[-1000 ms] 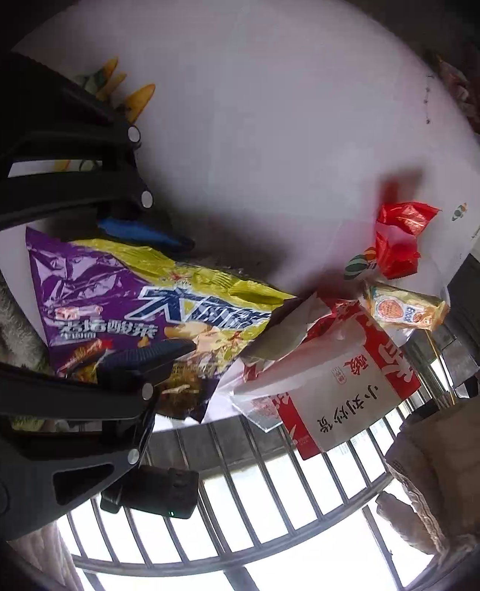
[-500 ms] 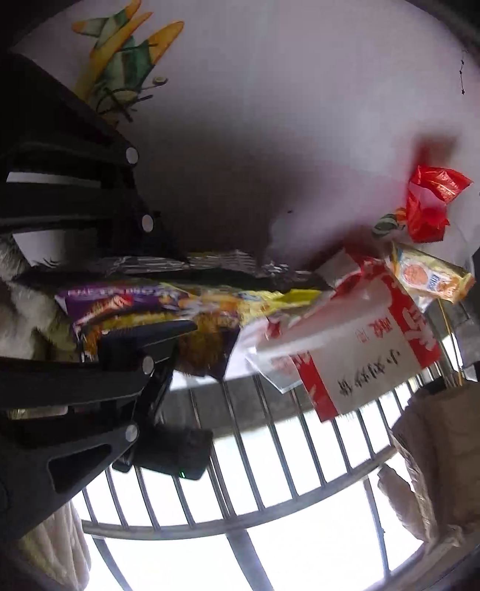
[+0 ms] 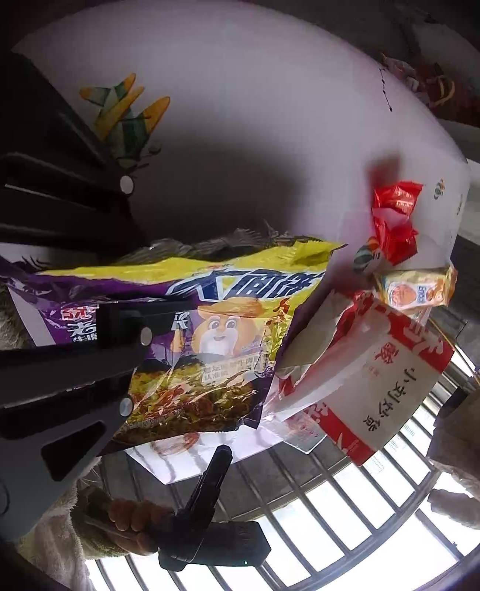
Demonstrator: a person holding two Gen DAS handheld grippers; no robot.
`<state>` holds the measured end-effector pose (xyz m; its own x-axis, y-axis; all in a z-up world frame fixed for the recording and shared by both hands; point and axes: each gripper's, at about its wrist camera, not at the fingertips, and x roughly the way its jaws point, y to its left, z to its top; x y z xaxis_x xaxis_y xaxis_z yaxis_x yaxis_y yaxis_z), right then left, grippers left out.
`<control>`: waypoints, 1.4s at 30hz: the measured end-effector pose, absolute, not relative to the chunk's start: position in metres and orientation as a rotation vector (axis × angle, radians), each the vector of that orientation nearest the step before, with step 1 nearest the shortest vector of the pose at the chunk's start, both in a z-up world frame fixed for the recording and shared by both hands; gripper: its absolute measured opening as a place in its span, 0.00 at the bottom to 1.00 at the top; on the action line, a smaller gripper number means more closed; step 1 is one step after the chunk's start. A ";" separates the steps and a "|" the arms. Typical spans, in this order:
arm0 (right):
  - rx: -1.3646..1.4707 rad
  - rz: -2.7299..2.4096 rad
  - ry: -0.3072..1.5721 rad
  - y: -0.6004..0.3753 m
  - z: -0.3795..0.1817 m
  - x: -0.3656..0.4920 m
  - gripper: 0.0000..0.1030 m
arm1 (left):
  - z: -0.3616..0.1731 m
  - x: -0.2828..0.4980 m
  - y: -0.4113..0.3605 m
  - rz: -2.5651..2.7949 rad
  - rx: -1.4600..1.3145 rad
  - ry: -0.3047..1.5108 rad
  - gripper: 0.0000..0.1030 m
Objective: Collect trash
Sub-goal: 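Grasp the noodle bag with the left tool while the right tool grasps white tissue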
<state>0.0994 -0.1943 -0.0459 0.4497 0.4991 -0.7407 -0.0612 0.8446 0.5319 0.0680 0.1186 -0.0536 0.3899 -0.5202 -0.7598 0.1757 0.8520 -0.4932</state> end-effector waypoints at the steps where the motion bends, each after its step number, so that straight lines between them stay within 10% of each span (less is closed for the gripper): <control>1: 0.490 0.331 1.053 -0.202 -0.047 0.104 0.24 | -0.054 0.069 0.122 -0.447 -0.373 1.084 0.03; 25: 0.126 0.396 0.961 -0.109 -0.032 0.176 0.38 | -0.057 0.061 0.223 -0.205 -0.565 0.975 0.03; 32: 0.130 0.390 0.958 -0.111 -0.030 0.170 0.07 | -0.054 0.060 0.228 -0.211 -0.591 0.937 0.02; 42: 0.173 0.460 0.812 -0.125 0.012 0.144 0.03 | 0.000 0.040 0.229 -0.287 -0.612 0.765 0.00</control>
